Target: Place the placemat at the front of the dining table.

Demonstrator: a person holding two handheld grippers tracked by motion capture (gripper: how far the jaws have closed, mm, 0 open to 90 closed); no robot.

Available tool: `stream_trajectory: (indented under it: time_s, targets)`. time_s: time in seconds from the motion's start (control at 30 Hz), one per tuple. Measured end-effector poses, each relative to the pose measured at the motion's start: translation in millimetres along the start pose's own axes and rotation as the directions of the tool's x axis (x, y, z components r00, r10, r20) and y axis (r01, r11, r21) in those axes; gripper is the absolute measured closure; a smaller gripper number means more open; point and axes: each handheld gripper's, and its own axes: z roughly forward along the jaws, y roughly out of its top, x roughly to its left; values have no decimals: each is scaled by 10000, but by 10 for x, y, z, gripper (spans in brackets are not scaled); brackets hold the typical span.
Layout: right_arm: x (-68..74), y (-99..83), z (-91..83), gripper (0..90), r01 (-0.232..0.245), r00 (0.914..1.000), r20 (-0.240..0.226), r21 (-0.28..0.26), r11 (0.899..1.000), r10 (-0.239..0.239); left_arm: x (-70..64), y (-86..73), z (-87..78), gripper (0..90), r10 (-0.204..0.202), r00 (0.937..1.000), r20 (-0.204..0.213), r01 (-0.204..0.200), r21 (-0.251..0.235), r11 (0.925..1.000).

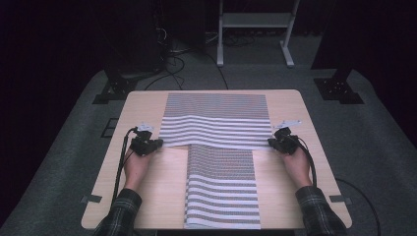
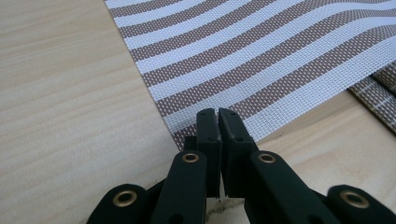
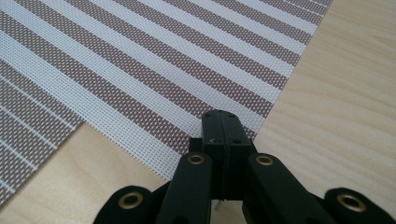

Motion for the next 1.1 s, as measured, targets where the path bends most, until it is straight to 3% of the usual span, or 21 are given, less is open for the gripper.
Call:
stream_trajectory:
  time_s: [0.4, 0.7, 0.83, 1.1]
  targets:
    - [-52, 150, 126, 900, 110, 9980, 625, 127, 9999, -118, 56, 62, 93, 898, -81, 10000, -55, 79, -247, 9997]
    - [-101, 206, 184, 899, 21, 9970, 779, 72, 10000, -26, 89, 114, 151, 898, -135, 9996, -248, 128, -315, 9994]
    - [-136, 228, 200, 899, -114, 9974, 712, 93, 9999, 107, 111, 112, 152, 899, -255, 9996, -119, 251, -346, 9991]
    - [-151, 247, 224, 899, -183, 9968, 777, 35, 9998, 180, 106, 144, 182, 899, -128, 9994, -308, 118, -338, 9994]
